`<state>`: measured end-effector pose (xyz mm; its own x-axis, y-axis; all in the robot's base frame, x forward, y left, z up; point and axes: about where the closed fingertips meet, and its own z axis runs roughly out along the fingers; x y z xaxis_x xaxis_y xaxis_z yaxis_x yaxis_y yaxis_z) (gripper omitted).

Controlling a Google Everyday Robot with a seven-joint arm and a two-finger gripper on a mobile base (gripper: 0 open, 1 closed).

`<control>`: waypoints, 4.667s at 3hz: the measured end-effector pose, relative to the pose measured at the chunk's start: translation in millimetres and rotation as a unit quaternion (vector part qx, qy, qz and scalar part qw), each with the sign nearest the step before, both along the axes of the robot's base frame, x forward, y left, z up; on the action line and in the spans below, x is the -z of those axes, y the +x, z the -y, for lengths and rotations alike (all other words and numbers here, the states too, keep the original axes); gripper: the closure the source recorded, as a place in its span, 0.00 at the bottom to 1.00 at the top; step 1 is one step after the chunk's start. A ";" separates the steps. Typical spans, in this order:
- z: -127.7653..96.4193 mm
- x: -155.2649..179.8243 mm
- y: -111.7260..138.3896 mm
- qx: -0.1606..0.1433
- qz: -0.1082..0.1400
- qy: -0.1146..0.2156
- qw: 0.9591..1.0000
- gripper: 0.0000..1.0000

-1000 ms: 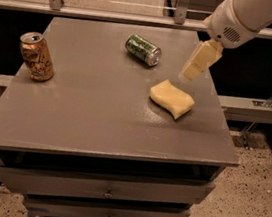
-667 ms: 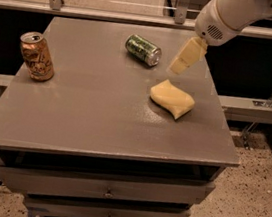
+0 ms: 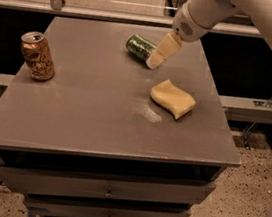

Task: Place green can upright

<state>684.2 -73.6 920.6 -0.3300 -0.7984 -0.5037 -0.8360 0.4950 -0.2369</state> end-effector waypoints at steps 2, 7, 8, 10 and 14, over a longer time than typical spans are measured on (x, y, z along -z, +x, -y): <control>-54.1 25.8 48.0 0.008 -0.018 0.029 0.999 0.00; -77.7 82.0 123.4 0.012 -0.042 -0.033 0.999 0.00; -77.7 84.5 125.9 0.009 -0.046 -0.049 0.998 0.16; -81.4 68.0 121.7 -0.005 -0.035 -0.045 0.998 0.63; -78.7 -11.6 88.8 -0.066 0.050 0.249 0.965 1.00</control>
Offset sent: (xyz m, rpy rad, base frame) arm 0.0769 0.0860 -0.0337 0.0937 0.0421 -0.0097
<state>773.0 5.0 932.2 -0.1724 -0.4807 -0.8598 -0.8844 0.4599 -0.0798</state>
